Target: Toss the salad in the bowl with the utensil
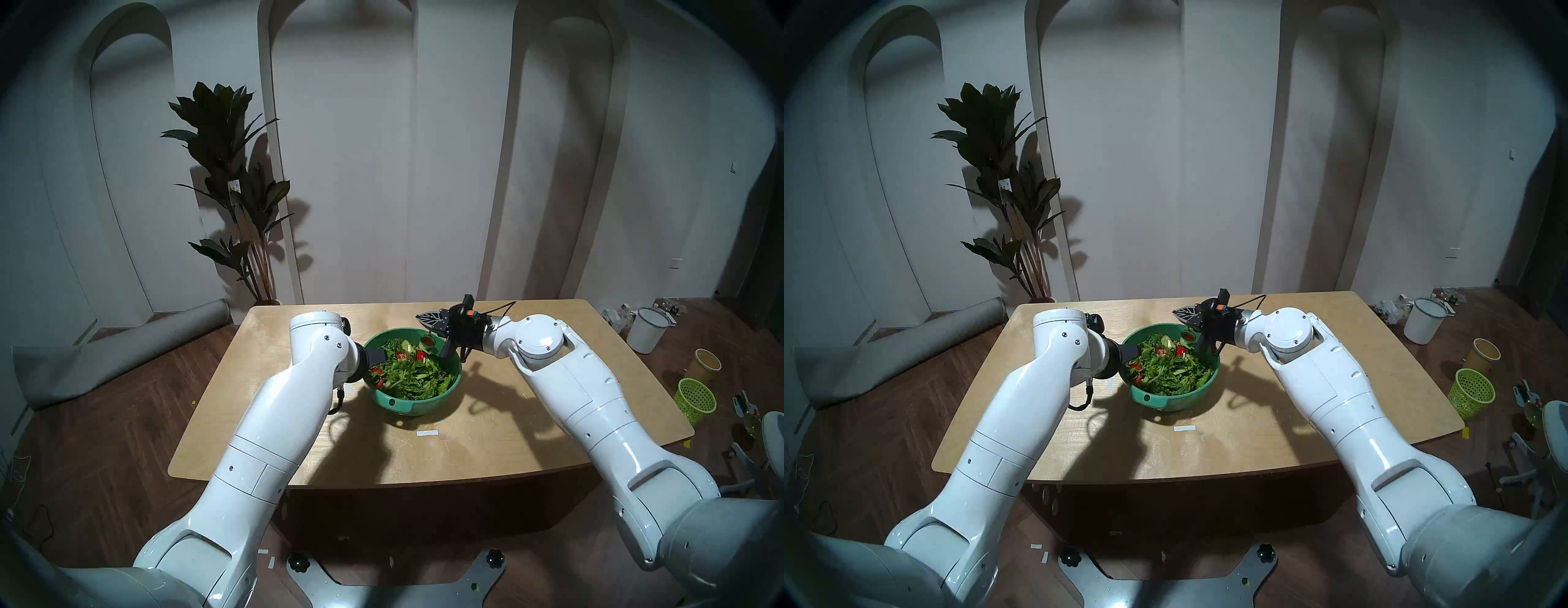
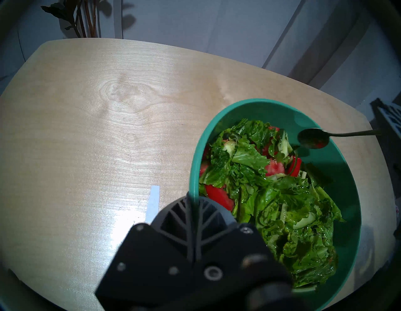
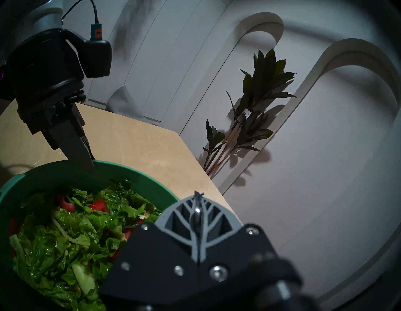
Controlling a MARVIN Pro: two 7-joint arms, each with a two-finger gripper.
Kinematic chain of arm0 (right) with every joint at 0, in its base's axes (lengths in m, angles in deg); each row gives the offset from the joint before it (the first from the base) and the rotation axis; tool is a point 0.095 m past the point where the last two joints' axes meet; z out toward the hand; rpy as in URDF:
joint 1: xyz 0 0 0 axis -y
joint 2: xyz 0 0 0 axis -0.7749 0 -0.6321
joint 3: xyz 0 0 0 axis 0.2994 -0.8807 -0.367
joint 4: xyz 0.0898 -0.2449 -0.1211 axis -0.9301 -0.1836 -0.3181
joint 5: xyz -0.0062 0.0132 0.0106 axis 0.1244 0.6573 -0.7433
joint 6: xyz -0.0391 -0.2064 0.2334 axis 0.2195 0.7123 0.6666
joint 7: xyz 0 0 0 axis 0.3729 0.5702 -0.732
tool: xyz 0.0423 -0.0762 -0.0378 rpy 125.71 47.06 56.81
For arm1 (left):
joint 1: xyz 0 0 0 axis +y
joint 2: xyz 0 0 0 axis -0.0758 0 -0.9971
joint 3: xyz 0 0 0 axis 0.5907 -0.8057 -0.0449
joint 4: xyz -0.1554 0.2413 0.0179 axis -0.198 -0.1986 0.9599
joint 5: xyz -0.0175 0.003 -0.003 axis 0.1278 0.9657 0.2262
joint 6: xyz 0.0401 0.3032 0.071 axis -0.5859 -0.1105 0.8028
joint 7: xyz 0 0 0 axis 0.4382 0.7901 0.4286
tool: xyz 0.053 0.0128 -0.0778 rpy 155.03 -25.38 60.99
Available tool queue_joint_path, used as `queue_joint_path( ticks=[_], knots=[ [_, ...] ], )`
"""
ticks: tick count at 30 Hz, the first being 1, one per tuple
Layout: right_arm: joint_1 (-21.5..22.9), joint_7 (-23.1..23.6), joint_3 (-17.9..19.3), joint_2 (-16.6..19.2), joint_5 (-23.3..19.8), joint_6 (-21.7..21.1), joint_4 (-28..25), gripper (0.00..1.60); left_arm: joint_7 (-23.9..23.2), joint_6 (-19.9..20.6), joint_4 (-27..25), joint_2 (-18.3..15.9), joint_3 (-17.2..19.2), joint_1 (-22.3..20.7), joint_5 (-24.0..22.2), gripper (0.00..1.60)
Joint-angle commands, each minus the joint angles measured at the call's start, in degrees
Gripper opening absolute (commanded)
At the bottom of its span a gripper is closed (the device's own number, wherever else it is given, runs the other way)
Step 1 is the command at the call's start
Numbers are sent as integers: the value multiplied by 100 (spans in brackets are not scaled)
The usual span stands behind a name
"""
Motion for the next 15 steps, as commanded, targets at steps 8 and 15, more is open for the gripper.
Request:
queue_joint_path(
  ticks=[8,15],
  knots=[
    [831,-332,-21,-815,-74,579,1468,0,182,-13,-135,16,18,-151,46,0],
    [747,-37,508,-1304,-1098,748,2114,0,307,-13,-161,54,41,-159,37,0]
  ],
)
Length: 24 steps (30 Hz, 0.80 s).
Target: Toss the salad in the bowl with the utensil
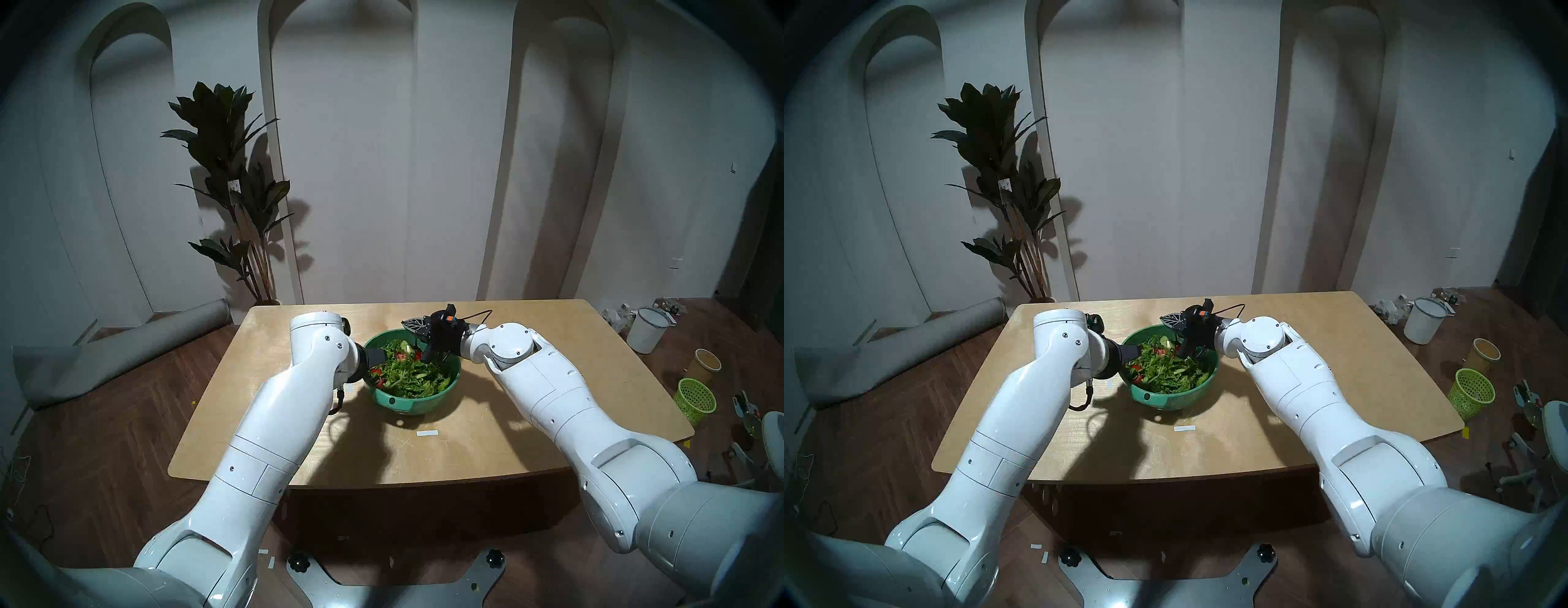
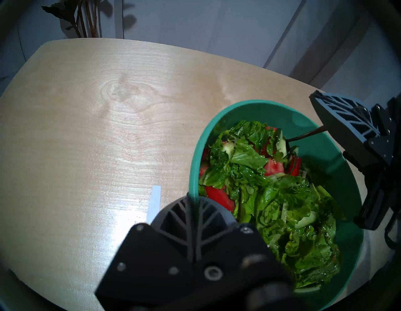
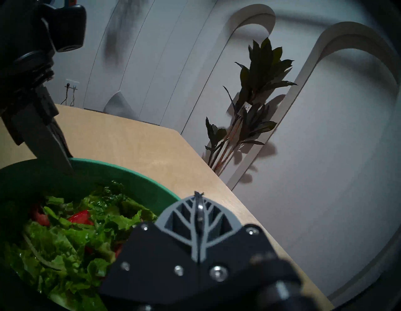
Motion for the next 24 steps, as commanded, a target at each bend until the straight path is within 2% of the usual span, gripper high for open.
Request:
queue_joint_path(
  ticks=[1,7,13,16,24],
  knots=[
    [98,303,497,-572,-959,152,326,0,309,-13,-170,42,34,-163,1,0],
    [-34,845,1001,-711,-1870,-70,273,0,361,-13,-179,61,44,-160,-7,0],
    [-217,1196,1468,-641,-2595,-501,-2,0,485,-13,-197,85,49,-159,-51,0],
    [-365,1233,1620,-529,-2770,-716,-273,0,544,-13,-204,92,48,-160,-81,0],
    [-983,905,2058,-344,-3076,-1322,-828,0,527,-13,-203,73,48,-165,-123,0]
  ],
)
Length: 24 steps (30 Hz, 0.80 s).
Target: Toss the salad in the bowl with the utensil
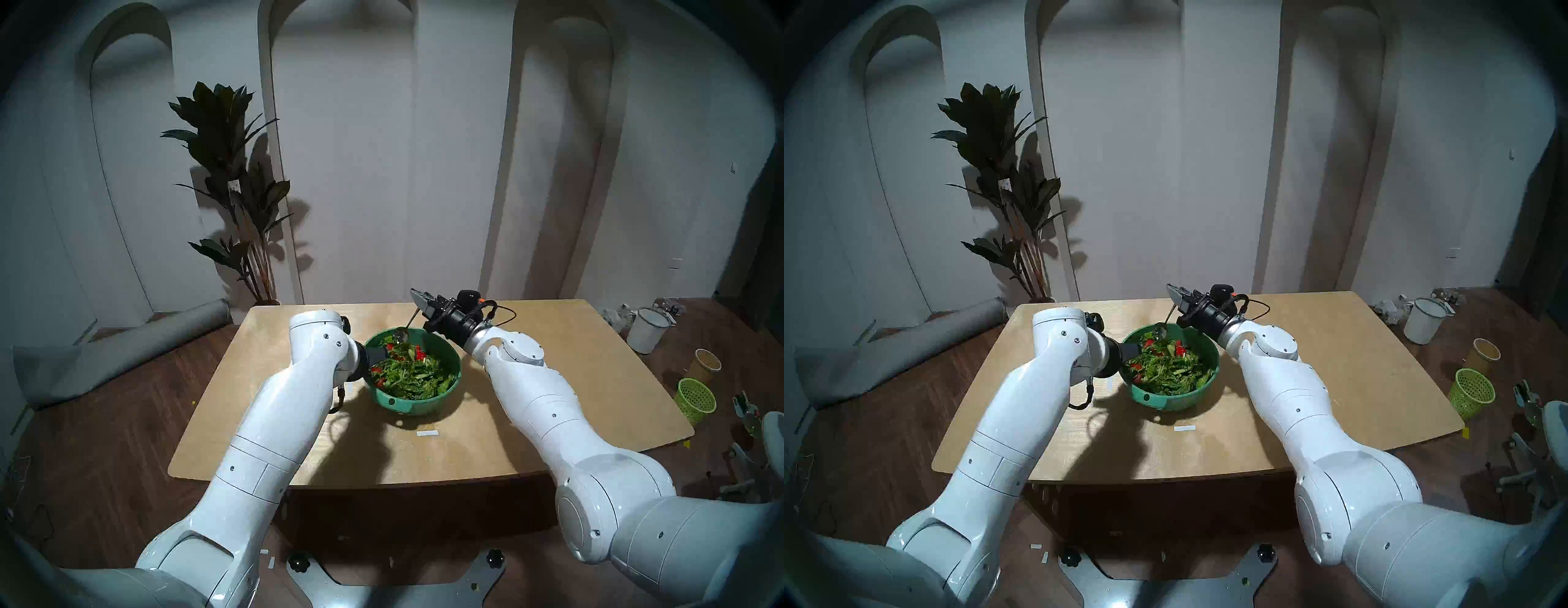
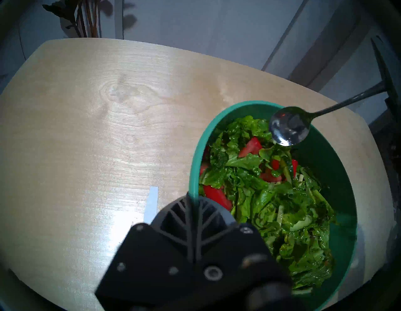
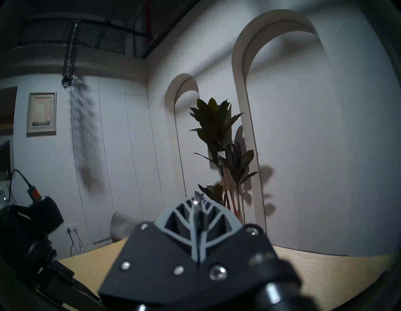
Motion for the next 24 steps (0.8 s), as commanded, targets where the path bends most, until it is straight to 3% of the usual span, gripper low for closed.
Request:
queue_joint_path(
  ticks=[1,9,18,24],
  knots=[
    [-535,-256,406,133,-359,-450,-595,0,512,-13,-172,23,-15,-164,-26,0],
    [-1148,-529,611,69,-507,-932,-1289,0,595,-13,-180,10,-27,-175,-109,0],
    [-1647,-619,485,128,-391,-1235,-1863,0,580,-13,-177,-9,-35,-180,-140,0],
    [-1948,-893,596,-95,-662,-1703,-2260,0,567,-13,-175,-20,-39,-183,-153,0]
  ],
)
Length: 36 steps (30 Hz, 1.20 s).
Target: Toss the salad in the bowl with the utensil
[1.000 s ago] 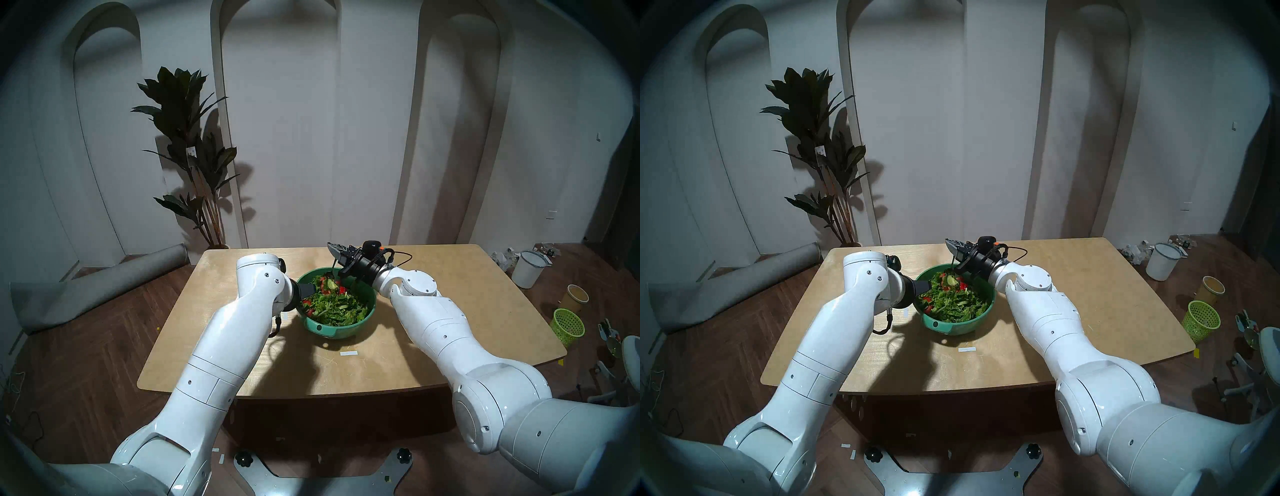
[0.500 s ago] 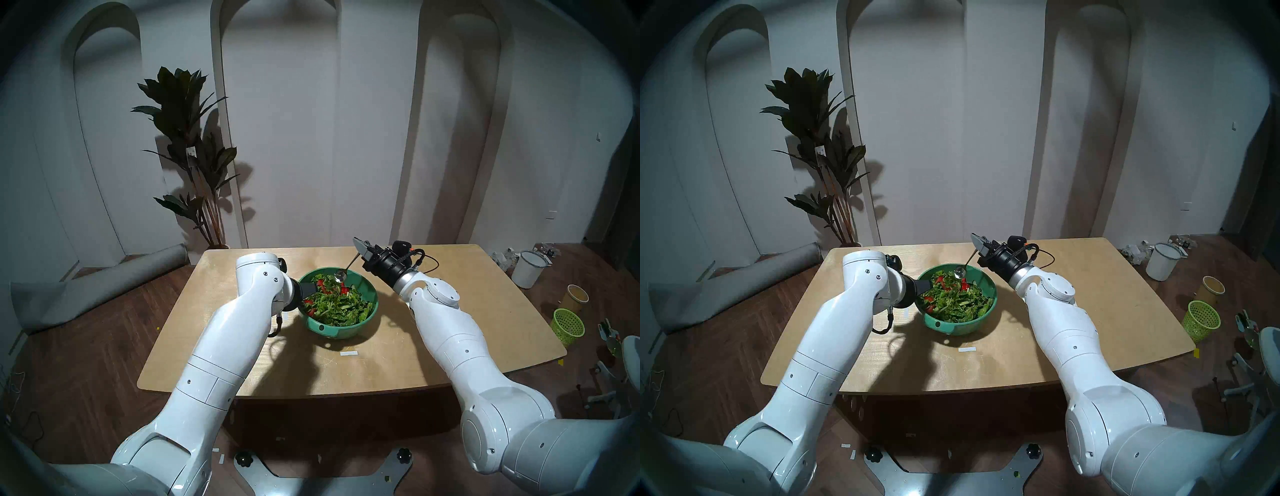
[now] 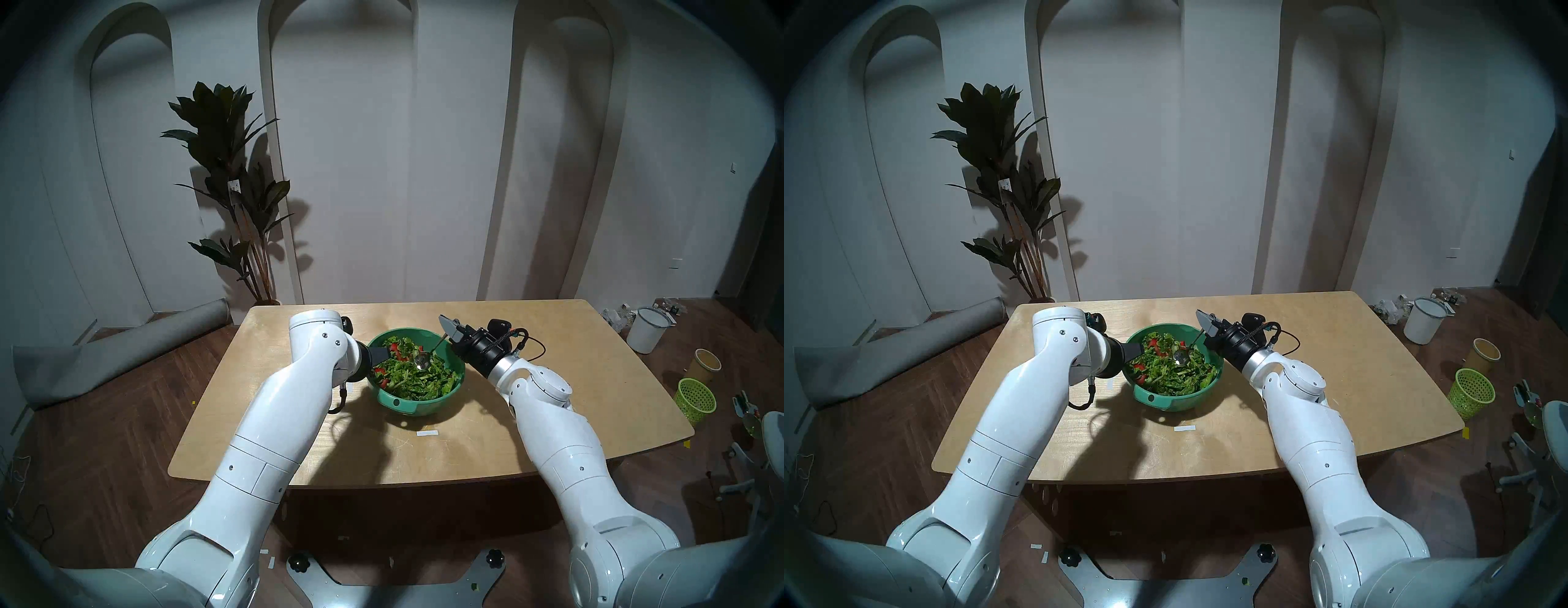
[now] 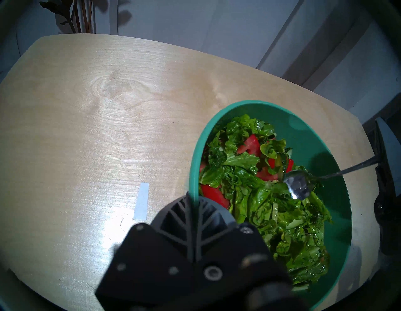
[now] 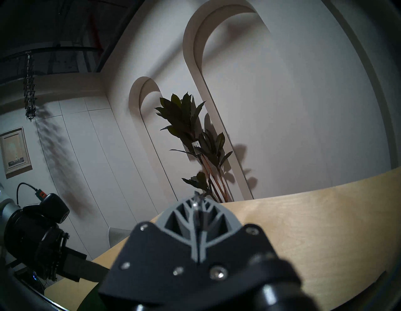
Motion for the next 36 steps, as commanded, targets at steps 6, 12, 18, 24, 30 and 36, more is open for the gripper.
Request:
queue_joint_path(
  ticks=[6,12,18,24,30,36],
  knots=[
    [-702,-592,370,-640,-755,-955,-1025,0,490,-13,-158,-19,-17,-179,46,0],
    [-948,-929,297,-831,-1002,-1148,-1370,0,523,-13,-162,-11,-21,-179,53,0],
    [-1092,-1339,249,-921,-1118,-1218,-1751,0,602,-13,-171,-2,-28,-182,31,0],
    [-930,-1529,210,-908,-916,-1063,-1908,0,555,-13,-169,-8,-27,-180,53,0],
    [-784,-1523,196,-489,-612,-940,-1952,0,570,-13,-167,-2,-26,-179,52,0],
    [-591,-1148,-28,78,31,-679,-1861,0,433,-13,-153,-15,-19,-173,108,0]
  ],
)
